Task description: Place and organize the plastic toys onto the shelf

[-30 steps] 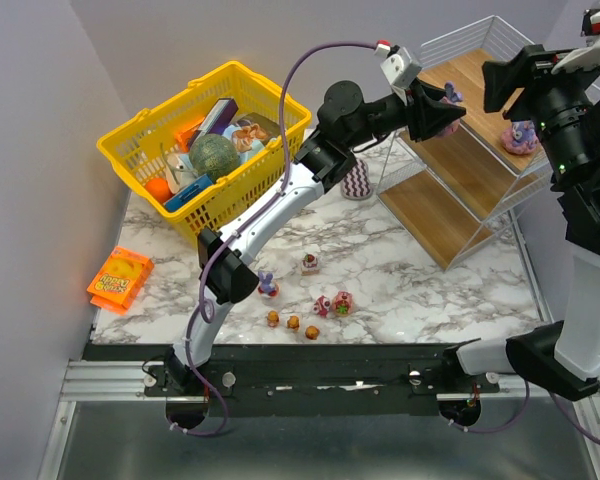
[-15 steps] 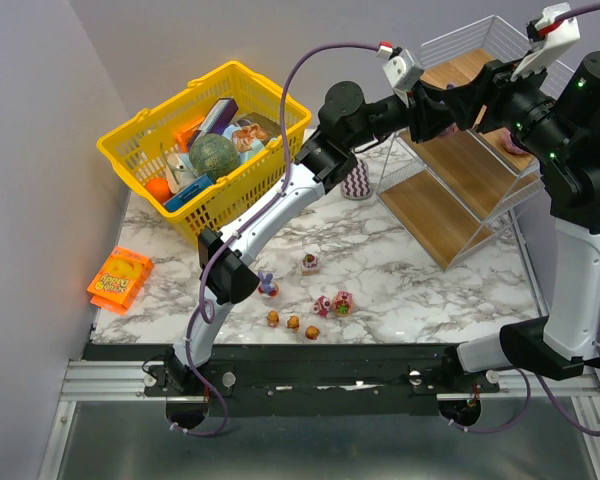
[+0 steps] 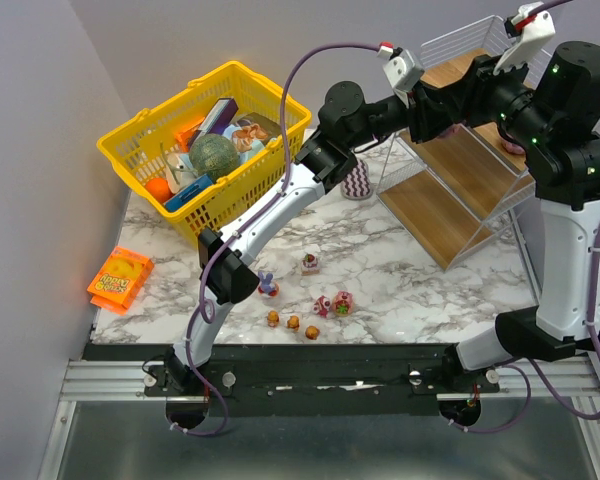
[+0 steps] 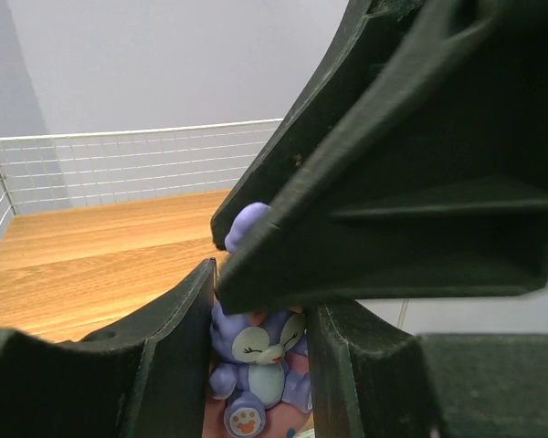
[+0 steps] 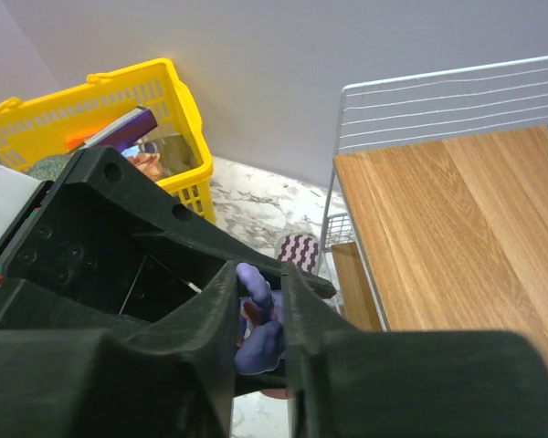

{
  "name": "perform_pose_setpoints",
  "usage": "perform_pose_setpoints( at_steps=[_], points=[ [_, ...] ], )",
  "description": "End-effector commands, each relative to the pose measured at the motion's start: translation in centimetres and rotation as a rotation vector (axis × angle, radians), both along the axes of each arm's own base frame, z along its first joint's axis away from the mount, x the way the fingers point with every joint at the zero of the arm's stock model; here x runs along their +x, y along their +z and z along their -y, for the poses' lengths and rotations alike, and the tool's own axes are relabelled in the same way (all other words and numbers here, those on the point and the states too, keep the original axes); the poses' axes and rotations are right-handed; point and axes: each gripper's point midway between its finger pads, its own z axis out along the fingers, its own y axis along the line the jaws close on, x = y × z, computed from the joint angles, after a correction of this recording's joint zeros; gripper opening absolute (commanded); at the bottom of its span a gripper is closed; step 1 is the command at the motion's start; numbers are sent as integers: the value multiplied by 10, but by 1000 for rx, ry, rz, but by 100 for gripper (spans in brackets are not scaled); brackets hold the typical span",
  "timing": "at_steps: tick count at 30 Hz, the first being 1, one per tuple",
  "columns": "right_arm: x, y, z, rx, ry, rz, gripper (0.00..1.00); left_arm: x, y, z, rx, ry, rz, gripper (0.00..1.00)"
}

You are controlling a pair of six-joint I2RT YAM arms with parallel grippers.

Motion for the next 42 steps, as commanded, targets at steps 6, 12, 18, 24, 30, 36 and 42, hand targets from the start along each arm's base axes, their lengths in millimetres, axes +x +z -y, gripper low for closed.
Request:
perform_pose_setpoints(
  at_steps=[6,12,18,24,30,36,42],
  points=[
    [13,-5,5,-8,-25,-16,1,-6,28,-15,-57,5,41,21],
    [22,5,17,-41,-2,46,1,-7,38,-30,-66,21,40,99],
    [31,22,31,-49,18,119,1,-12,45,-59,-47,59,61,99],
    [39,26,51,-53,10,140,0,-19,35,-81,4,106,70,99],
    [43,25,72,-50,23,142,1,-24,9,-93,80,125,46,99],
    [48,26,90,-23,46,145,1,-28,-23,-97,145,125,9,99],
    [55,18,103,-3,59,125,0,-27,-48,-102,208,134,-25,99]
  ],
)
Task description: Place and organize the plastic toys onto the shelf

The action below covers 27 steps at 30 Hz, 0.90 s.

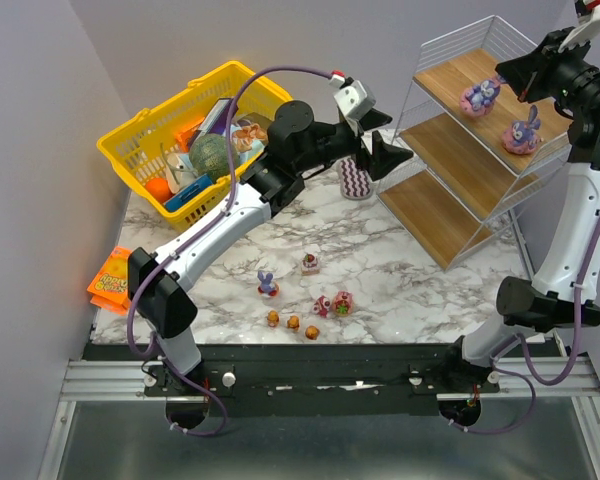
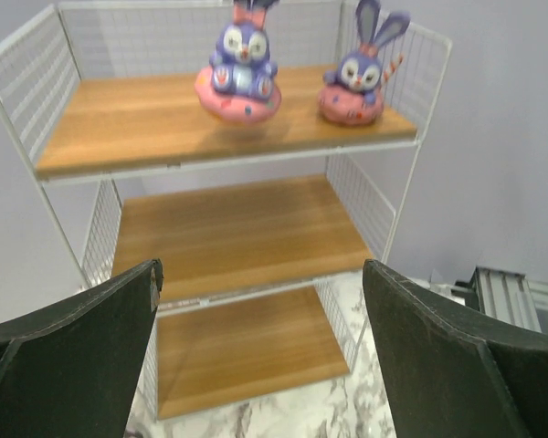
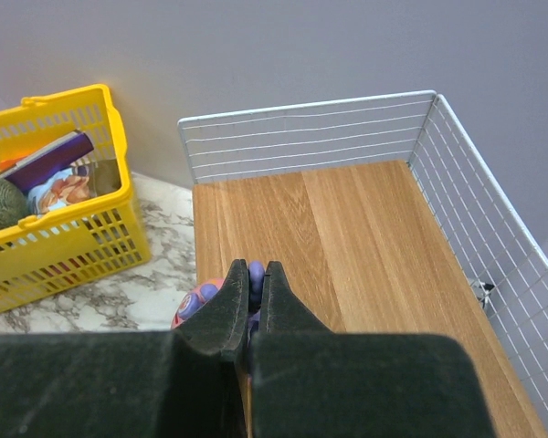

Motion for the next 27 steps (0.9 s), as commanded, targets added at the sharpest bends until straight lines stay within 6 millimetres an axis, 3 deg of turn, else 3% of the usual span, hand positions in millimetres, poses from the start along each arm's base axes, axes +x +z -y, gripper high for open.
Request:
perform_pose_setpoints(
  at_steps=[1,17,27],
  points=[
    [0,13,1,21,63,44,1,-6,0,-14,26,20,12,99],
    [8,-17,19,94,88,-59,1,-11,-47,-28,113,33,-87,99],
    [15,-26,26,87,70,-77,3,-12,-58,-29,133,25,-110,99]
  ],
)
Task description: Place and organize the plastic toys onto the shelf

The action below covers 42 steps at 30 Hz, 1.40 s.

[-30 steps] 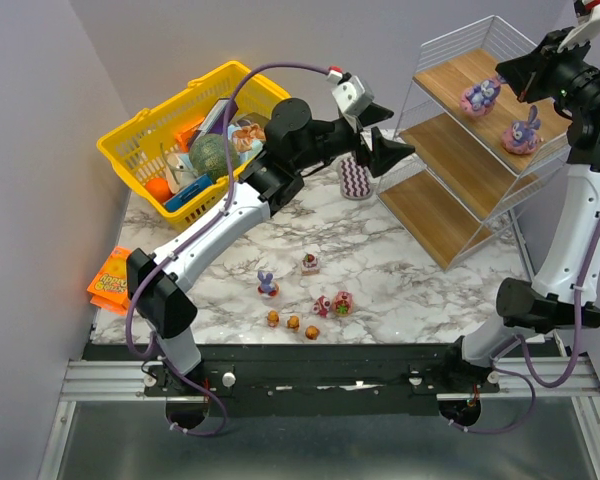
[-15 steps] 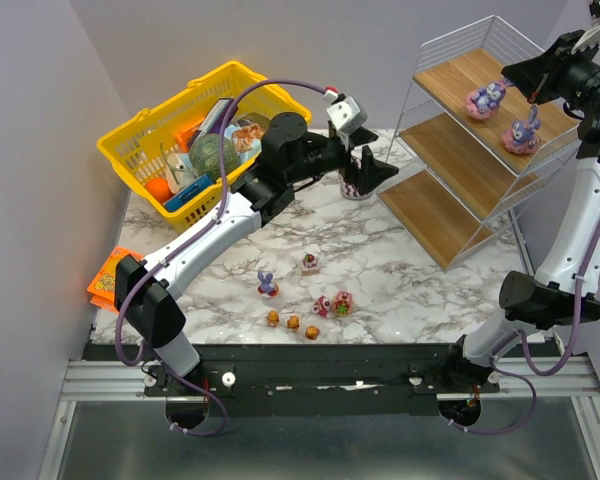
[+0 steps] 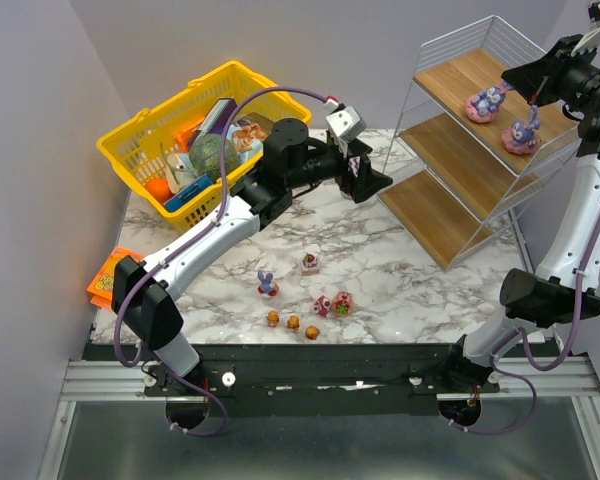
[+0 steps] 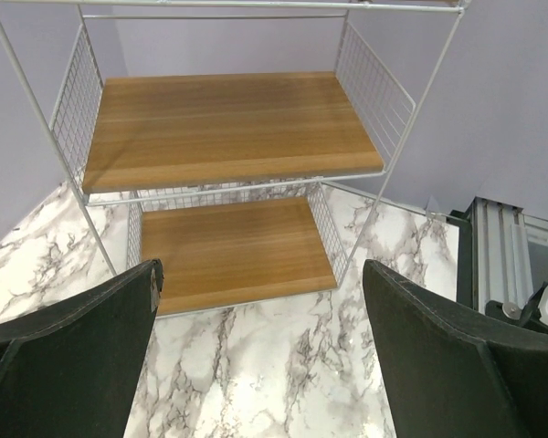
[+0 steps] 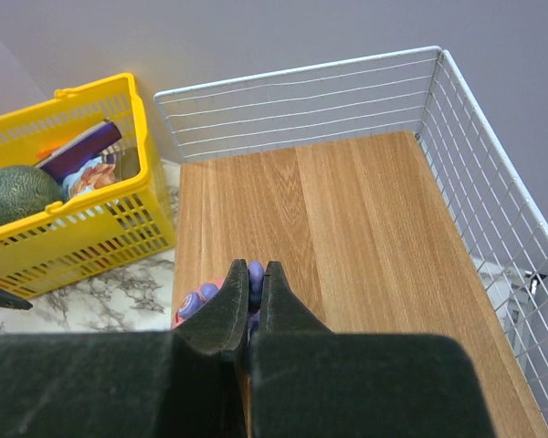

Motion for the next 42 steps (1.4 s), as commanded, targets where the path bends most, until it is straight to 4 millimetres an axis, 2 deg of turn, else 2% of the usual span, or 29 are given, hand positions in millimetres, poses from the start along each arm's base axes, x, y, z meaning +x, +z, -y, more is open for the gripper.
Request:
perform_pose_setpoints(
  at_steps=[1,4,9,12,14,18,20,24,26,33,38,40,42],
  points=[
    [5,-4,4,7,10,-7,4,-4,12,-9,-13,5,16,99],
    [7,-8,3,13,24,-18,8,-4,11,-9,-9,5,14,99],
    [12,-13,8,27,8,-36,25,-1,8,-9,-3,12,3,99],
    [14,-15,11,30,0,-40,32,0,7,-10,-2,18,1,99],
    [14,-15,11,32,2,-40,36,0,7,-10,-2,20,1,99],
    [14,-7,9,36,15,-17,53,0,6,-10,-1,17,-2,99],
    [15,-5,9,48,17,-16,57,1,6,-9,-1,17,-4,99],
    [17,9,14,59,-25,22,69,1,8,-10,-6,23,-1,99],
    [17,15,18,77,-65,33,72,1,10,-11,-10,27,1,99],
    [5,45,14,115,-65,107,82,-1,12,-15,-19,39,0,99],
    [-16,70,4,128,-57,163,85,-3,19,-25,-37,71,12,99],
    [-20,76,5,141,-81,179,85,-2,14,-31,-36,100,13,99],
    [-34,88,-2,137,-73,211,85,-1,12,-42,-39,148,15,99]
  ],
)
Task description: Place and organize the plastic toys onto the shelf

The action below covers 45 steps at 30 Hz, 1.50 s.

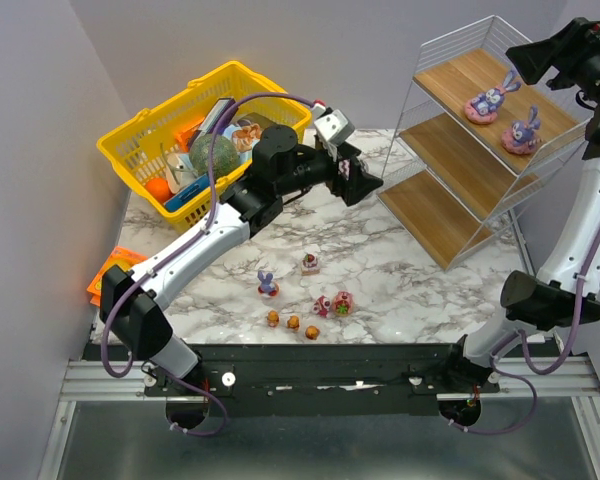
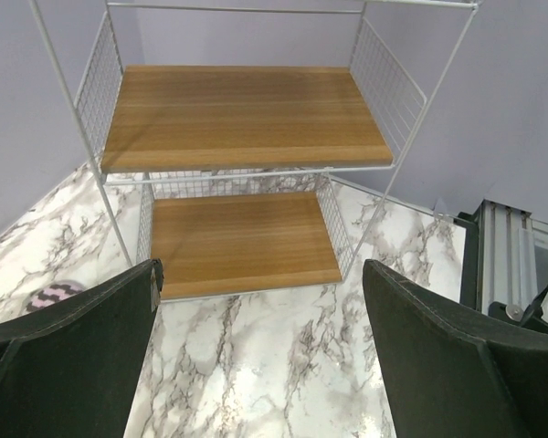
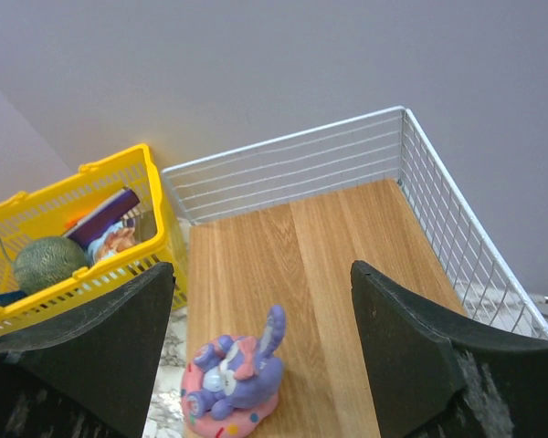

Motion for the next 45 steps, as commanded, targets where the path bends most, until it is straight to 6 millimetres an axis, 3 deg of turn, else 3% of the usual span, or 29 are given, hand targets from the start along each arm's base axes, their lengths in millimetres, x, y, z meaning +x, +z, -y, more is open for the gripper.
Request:
perform_pose_setpoints(
  at_steps=[1,2,4,5,7,8,9,10,11,12,13,14,16,18,19,21,22,26,31,36,39,40,45],
  points=[
    [-39,47,-14,-3,-9,126,85,2,14,-29,-39,120,35,99],
    [-41,47,-18,5,8,122,85,-1,19,-36,-45,138,39,99],
    [-54,52,-36,-9,56,138,85,2,4,-46,-20,195,9,99],
    [-55,48,-42,-19,69,132,85,-1,7,-54,-27,218,7,99],
    [-67,47,-68,-60,119,145,85,3,-9,-69,1,304,-35,99],
    [-68,42,-76,-70,129,137,85,2,-7,-79,-4,344,-37,99],
    [-69,36,-83,-77,124,120,85,2,-19,-87,9,386,-68,99],
    [-79,37,-104,-90,168,132,85,8,-26,-102,12,473,-85,99],
    [-81,34,-110,-107,171,136,85,6,-20,-118,-10,536,-80,99],
    [-75,17,-116,-107,175,96,85,6,-37,-128,0,589,-114,99],
    [-88,17,-133,-117,216,108,85,11,-46,-149,12,697,-136,99],
    [-89,11,-136,-137,218,108,85,6,-44,-162,-1,741,-140,99],
    [-95,-12,-167,-153,297,71,85,1,-67,-182,34,827,-204,99],
    [-102,-20,-180,-179,307,85,85,-5,-75,-201,42,899,-246,99],
    [-105,-39,-200,-180,355,44,85,-14,-94,-209,69,937,-346,99],
    [-106,-52,-211,-184,358,19,85,-25,-108,-219,82,999,-469,99],
    [-108,-65,-224,-190,383,-9,84,-40,-133,-229,176,1026,-555,99],
    [-108,-93,-249,-162,395,-108,83,-71,-175,-231,218,1069,-819,98],
    [-107,-129,-275,-166,378,-234,81,-86,-209,-223,216,1049,-891,99],
    [-106,-154,-280,-115,354,-338,79,-100,-242,-223,326,1084,-909,99],
    [-106,-158,-278,-118,343,-341,80,-102,-263,-222,337,1097,-908,99],
    [-106,-160,-277,-121,343,-345,79,-96,-262,-212,295,1070,-889,98],
    [-105,-165,-276,-146,341,-352,80,-95,-291,-207,273,1036,-851,90]
  ],
)
